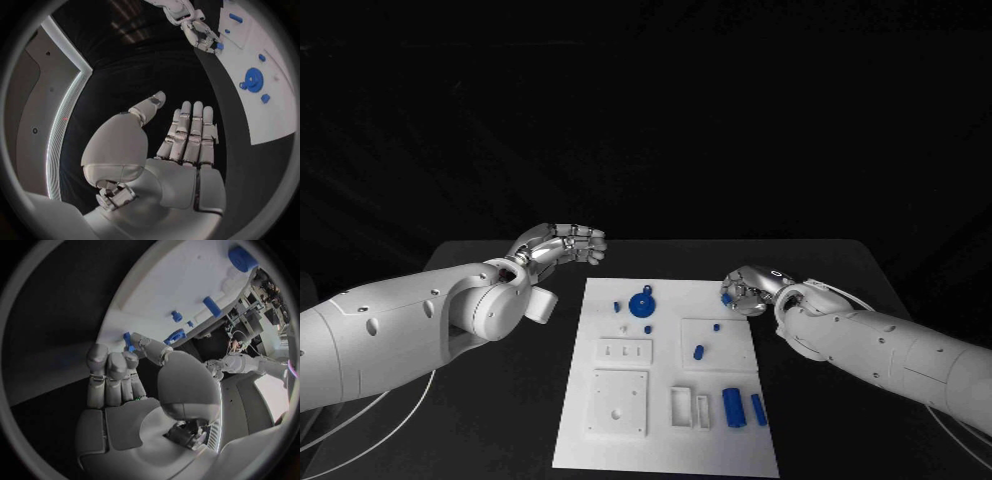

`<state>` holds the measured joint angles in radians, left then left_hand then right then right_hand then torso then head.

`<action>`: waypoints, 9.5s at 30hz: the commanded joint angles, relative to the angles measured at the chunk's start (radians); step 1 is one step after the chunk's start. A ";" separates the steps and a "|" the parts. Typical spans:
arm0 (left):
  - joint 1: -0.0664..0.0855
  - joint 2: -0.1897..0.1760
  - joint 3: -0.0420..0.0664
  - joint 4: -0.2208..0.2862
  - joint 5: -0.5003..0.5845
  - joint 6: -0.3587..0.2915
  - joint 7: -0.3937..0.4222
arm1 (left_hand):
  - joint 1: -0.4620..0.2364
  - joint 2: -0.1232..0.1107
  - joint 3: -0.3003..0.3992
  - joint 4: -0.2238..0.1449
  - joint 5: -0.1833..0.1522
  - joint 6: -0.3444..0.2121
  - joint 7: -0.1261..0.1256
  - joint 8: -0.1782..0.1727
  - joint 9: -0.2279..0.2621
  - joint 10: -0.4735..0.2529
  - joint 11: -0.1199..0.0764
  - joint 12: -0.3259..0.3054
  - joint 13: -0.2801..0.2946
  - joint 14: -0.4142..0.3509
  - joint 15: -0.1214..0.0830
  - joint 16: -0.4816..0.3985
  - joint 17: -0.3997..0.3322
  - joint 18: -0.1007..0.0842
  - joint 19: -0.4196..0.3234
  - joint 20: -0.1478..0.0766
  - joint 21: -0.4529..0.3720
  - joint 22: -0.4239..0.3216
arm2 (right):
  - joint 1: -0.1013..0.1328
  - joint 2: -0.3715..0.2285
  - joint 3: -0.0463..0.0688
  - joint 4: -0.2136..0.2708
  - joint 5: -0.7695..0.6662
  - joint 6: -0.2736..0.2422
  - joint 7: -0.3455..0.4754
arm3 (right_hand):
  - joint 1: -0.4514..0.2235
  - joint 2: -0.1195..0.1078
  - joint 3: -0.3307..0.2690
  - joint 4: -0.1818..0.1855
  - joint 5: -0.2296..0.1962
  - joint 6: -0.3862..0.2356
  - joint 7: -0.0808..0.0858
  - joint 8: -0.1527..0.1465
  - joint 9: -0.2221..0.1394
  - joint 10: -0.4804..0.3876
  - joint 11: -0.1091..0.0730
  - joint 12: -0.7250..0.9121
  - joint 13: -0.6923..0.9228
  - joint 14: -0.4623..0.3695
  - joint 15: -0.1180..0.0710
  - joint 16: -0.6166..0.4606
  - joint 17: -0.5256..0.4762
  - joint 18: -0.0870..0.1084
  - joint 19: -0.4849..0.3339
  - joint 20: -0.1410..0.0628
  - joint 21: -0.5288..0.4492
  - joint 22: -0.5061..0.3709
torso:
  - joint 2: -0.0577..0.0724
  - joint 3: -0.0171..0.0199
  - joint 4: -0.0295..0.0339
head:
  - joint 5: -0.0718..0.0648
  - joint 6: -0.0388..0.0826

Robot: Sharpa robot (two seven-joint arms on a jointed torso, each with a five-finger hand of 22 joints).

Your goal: Assemble the parts on the task board

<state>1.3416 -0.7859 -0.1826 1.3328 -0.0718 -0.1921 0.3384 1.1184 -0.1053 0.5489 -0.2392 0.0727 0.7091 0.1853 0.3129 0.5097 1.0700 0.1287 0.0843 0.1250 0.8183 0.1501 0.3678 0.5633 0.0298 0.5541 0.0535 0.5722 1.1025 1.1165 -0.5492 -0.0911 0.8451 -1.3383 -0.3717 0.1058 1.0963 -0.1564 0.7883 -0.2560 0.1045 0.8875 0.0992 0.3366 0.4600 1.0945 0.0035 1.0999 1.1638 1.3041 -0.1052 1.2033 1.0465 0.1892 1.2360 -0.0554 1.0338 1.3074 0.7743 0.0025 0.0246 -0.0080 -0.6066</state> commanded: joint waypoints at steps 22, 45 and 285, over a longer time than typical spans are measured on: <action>0.001 0.000 0.001 0.004 -0.001 0.010 0.004 | -0.001 0.007 0.003 -0.004 -0.005 -0.001 -0.004 -0.004 0.000 -0.006 0.001 -0.006 0.002 -0.006 0.002 -0.005 0.000 0.009 -0.004 -0.001 0.002 -0.001 | -0.001 0.007 -0.001 -0.002 -0.033 -0.024 -0.021 | -0.014 0.030 -0.003 0.029 -0.041 0.128 -0.004 0.028 0.026 -0.002 -0.019 0.007 -0.006 0.005 -0.017 -0.005 0.005 0.073 -0.001 -0.007 0.004 0.017 | 0.000 0.0002 0.0004 | 0.000 -0.001; 0.001 -0.003 0.001 0.005 -0.003 0.007 0.003 | 0.000 0.007 0.003 -0.003 -0.005 0.000 -0.004 -0.004 0.000 -0.005 0.001 -0.006 0.004 -0.006 0.002 -0.005 0.000 0.009 -0.004 -0.001 0.002 -0.002 | -0.001 -0.004 -0.001 0.026 -0.028 -0.075 -0.052 | -0.043 0.034 -0.021 0.047 -0.055 0.146 -0.015 0.039 0.045 0.014 -0.029 0.009 -0.008 0.011 -0.026 -0.003 0.008 0.073 0.007 -0.009 0.008 0.016 | 0.000 0.0004 -0.0004 | 0.002 -0.003; -0.103 0.244 -0.056 -0.130 -0.922 0.018 -0.707 | -0.282 0.157 0.024 -0.041 0.350 0.470 -0.187 0.036 0.234 0.355 -0.242 0.852 0.740 0.461 -0.354 0.883 0.328 0.044 0.509 -0.309 0.449 0.217 | 0.208 -0.121 0.036 0.238 0.634 0.009 0.015 | -0.195 0.009 -0.338 0.047 0.289 -0.037 0.048 -0.064 0.012 -0.077 0.030 -0.031 -0.087 -0.060 0.029 -0.086 -0.022 0.073 -0.075 0.009 -0.096 -0.005 | -0.073 -0.0038 -0.0195 | 0.067 -0.080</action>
<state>1.2421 -0.5467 -0.2387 1.2076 -0.9598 -0.1546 -0.3764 0.8307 0.0501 0.5657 -0.2822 0.4210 1.0746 0.0775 0.3458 0.6668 1.4415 -0.0939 0.9293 0.8662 1.2349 -0.1588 1.2477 0.8922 0.0611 1.0652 -0.1821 1.0183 1.3078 1.3242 -0.6718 -0.0552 1.0807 -0.7066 -0.3708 0.1086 0.9057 -0.1523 0.4527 -0.2055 0.3874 0.8425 0.1348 0.2748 0.4735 1.0242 0.0337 1.0723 1.0776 1.2479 -0.0780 1.1212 1.0248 0.1922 1.1643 -0.0483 0.9437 1.3033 0.7021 -0.0007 0.0046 0.0604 -0.6839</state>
